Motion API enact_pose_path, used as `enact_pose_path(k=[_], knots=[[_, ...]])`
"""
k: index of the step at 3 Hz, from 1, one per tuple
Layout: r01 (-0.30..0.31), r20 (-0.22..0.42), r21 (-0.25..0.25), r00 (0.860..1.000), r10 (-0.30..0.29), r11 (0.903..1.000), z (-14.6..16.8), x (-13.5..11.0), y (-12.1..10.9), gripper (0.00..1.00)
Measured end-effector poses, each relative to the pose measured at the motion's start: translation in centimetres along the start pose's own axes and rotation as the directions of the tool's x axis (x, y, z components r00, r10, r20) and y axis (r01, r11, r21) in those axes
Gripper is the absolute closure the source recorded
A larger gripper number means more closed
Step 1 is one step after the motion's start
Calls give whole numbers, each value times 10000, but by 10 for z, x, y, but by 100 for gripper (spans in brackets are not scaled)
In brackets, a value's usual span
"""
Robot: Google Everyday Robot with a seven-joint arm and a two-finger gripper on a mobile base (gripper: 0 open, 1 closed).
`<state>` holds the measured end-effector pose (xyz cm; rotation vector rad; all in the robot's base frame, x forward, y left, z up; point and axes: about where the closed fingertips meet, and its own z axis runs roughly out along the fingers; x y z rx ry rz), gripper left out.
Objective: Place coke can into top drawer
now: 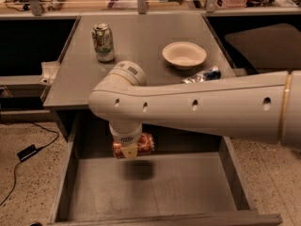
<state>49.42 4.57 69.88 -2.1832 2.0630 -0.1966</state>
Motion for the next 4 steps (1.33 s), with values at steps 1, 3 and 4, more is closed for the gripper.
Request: enact_pose_path(k=[1,3,4], knots=[[-63,-464,-169,9989,55,9998,19,11,7,100],[-93,-815,-244,9966,73,9997,40,21,15,85],[-119,-860,-226,9962,99,9997,45,22,17,63]])
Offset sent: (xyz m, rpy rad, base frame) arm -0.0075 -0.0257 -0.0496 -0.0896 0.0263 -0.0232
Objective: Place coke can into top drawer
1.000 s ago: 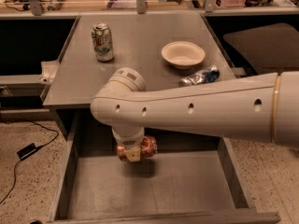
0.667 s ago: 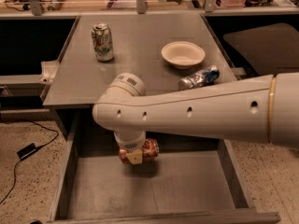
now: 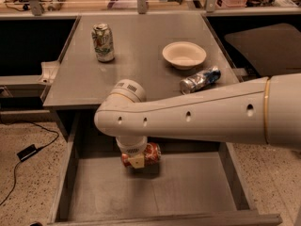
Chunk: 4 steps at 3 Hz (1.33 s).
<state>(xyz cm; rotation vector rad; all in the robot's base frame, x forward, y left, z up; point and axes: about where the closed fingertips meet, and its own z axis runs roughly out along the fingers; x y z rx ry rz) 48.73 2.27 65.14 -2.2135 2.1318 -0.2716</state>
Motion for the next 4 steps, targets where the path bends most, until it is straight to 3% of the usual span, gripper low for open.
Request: enact_pose_path(k=[1,2,3,4], knots=[[-3,164,-122,9999,5,9999,7,0,1,38],[-50,1280,-443,9917,107,9990,11,-3,3,16],[-637,2821,-1272,9544,977,9898,18,2,6,0],[-781,2948,-1558,9478,1219,9847,16,2,14,0]])
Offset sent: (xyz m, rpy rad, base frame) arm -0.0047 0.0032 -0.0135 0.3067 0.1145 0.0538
